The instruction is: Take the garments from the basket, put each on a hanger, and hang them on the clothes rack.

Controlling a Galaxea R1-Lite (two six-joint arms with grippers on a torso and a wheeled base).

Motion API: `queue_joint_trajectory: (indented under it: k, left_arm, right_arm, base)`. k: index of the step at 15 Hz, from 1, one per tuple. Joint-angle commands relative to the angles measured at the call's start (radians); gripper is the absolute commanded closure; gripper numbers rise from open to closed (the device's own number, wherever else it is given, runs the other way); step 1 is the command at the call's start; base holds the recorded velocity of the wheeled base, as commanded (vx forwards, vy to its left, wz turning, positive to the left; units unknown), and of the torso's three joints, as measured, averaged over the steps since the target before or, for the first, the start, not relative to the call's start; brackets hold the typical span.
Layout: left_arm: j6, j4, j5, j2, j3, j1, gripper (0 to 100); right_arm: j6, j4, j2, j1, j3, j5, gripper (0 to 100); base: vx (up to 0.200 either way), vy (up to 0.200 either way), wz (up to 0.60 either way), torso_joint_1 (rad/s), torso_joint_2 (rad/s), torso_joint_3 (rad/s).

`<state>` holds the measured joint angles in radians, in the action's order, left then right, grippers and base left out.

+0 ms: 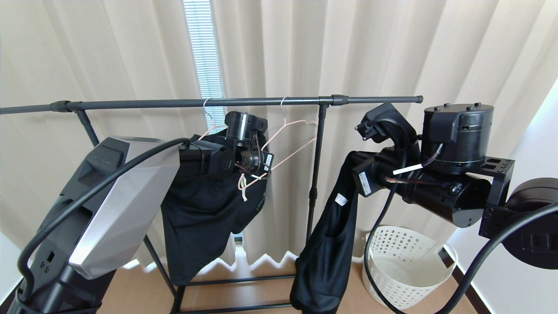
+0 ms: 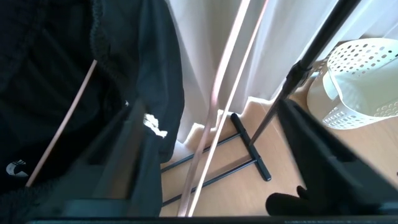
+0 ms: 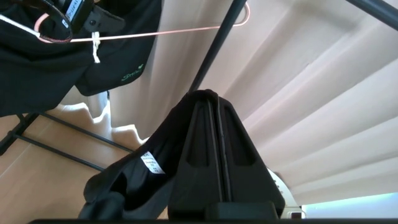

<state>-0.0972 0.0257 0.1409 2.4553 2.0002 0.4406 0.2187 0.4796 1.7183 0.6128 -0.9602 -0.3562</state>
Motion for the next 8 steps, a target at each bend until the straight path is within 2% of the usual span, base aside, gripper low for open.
queue_joint_trajectory:
  k: [1, 8]
  left_arm:
    - [0.001, 0.0, 0.002, 0.004, 0.0, 0.0, 100]
    - [0.005, -0.004, 0.002, 0.002, 0.0, -0.002, 100]
  right_arm:
    - [0.001, 0.001, 0.0, 0.001, 0.0, 0.0, 100]
    - [0.001, 0.001, 0.0, -0.001, 0.001, 0.0, 100]
  base:
    - [0.0, 0.0, 0.0, 0.0, 0.0, 0.0]
    - [0.0, 0.0, 0.0, 0.0, 0.0, 0.0]
